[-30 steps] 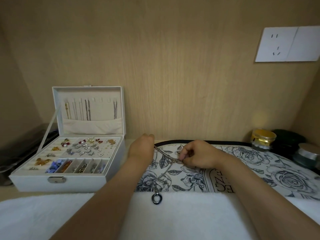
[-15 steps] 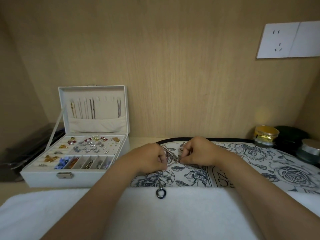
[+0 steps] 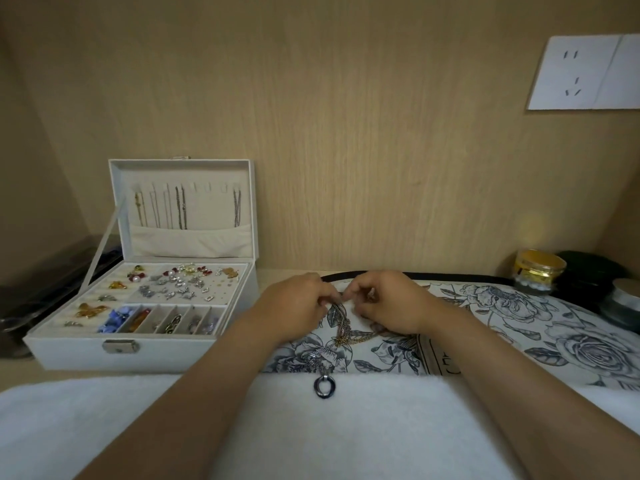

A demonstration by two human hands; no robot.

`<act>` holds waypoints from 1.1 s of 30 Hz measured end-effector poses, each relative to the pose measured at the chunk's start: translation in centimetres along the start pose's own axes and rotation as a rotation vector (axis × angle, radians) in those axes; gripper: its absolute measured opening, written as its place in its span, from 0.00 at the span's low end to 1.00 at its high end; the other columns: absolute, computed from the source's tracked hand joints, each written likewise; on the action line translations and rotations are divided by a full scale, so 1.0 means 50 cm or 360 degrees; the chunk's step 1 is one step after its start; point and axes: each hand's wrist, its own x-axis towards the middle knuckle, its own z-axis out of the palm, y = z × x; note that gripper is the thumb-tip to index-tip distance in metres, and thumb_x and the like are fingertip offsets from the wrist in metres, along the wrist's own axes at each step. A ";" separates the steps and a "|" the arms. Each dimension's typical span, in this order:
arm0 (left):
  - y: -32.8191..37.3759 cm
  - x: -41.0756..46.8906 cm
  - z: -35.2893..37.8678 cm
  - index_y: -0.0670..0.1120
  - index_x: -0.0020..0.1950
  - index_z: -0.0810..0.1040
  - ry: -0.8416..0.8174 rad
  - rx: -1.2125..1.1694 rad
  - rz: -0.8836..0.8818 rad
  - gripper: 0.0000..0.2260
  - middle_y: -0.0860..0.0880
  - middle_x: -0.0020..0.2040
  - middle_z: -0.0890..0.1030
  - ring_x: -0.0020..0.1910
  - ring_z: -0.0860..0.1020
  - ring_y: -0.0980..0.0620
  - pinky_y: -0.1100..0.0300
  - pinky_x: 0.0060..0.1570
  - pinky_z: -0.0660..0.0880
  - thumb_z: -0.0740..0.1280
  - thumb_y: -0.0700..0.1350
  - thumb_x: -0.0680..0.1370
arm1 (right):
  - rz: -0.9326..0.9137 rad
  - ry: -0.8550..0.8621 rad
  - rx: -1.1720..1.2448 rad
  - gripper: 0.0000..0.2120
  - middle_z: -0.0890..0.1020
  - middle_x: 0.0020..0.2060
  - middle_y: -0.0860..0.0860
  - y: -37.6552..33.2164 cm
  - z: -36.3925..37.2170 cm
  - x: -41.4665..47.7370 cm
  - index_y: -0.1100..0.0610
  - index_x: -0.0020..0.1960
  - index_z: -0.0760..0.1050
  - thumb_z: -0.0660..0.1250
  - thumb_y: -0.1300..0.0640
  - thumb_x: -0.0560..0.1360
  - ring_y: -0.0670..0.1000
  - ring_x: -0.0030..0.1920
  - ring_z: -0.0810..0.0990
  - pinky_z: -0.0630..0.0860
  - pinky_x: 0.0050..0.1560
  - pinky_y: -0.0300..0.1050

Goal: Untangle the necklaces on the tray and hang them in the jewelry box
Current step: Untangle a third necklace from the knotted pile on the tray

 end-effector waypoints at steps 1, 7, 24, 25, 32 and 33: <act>-0.001 0.004 0.008 0.62 0.59 0.80 0.0002 0.0017 0.0028 0.12 0.56 0.50 0.75 0.50 0.76 0.54 0.53 0.51 0.76 0.65 0.47 0.79 | -0.0048 -0.0011 -0.0051 0.10 0.81 0.41 0.44 0.002 0.002 0.001 0.46 0.51 0.83 0.71 0.60 0.76 0.44 0.38 0.81 0.81 0.45 0.44; -0.010 0.012 0.019 0.54 0.51 0.79 0.0188 0.0198 0.0048 0.05 0.54 0.51 0.77 0.51 0.76 0.52 0.55 0.46 0.74 0.64 0.47 0.80 | -0.0055 -0.0011 -0.0078 0.07 0.82 0.39 0.42 0.001 0.008 0.005 0.46 0.48 0.84 0.73 0.58 0.75 0.40 0.37 0.78 0.77 0.43 0.39; -0.029 -0.026 0.021 0.47 0.57 0.75 0.0386 0.0599 -0.0266 0.10 0.49 0.51 0.78 0.48 0.76 0.50 0.56 0.43 0.70 0.63 0.42 0.76 | 0.0095 -0.0008 -0.0169 0.06 0.80 0.31 0.41 -0.009 0.017 0.005 0.51 0.40 0.80 0.69 0.54 0.76 0.36 0.29 0.74 0.69 0.37 0.34; -0.032 -0.025 0.021 0.47 0.57 0.76 0.0447 0.0552 -0.0253 0.10 0.49 0.51 0.77 0.49 0.75 0.50 0.56 0.44 0.71 0.62 0.43 0.77 | 0.0090 0.0021 -0.0145 0.06 0.81 0.33 0.42 -0.008 0.018 0.005 0.49 0.40 0.80 0.68 0.53 0.76 0.36 0.30 0.75 0.70 0.37 0.34; -0.023 -0.030 0.022 0.57 0.58 0.83 0.0268 0.0006 0.0117 0.10 0.55 0.53 0.78 0.56 0.72 0.54 0.53 0.57 0.72 0.66 0.51 0.80 | 0.0042 -0.0035 -0.0034 0.05 0.83 0.37 0.43 -0.008 0.024 0.007 0.47 0.50 0.85 0.73 0.53 0.75 0.37 0.33 0.76 0.72 0.38 0.35; -0.025 -0.031 0.022 0.56 0.57 0.84 0.0236 0.0002 0.0111 0.09 0.55 0.52 0.79 0.56 0.73 0.55 0.52 0.57 0.73 0.67 0.51 0.79 | 0.0035 -0.0031 -0.0023 0.05 0.83 0.38 0.45 -0.007 0.024 0.007 0.46 0.50 0.85 0.73 0.53 0.75 0.38 0.34 0.77 0.74 0.39 0.37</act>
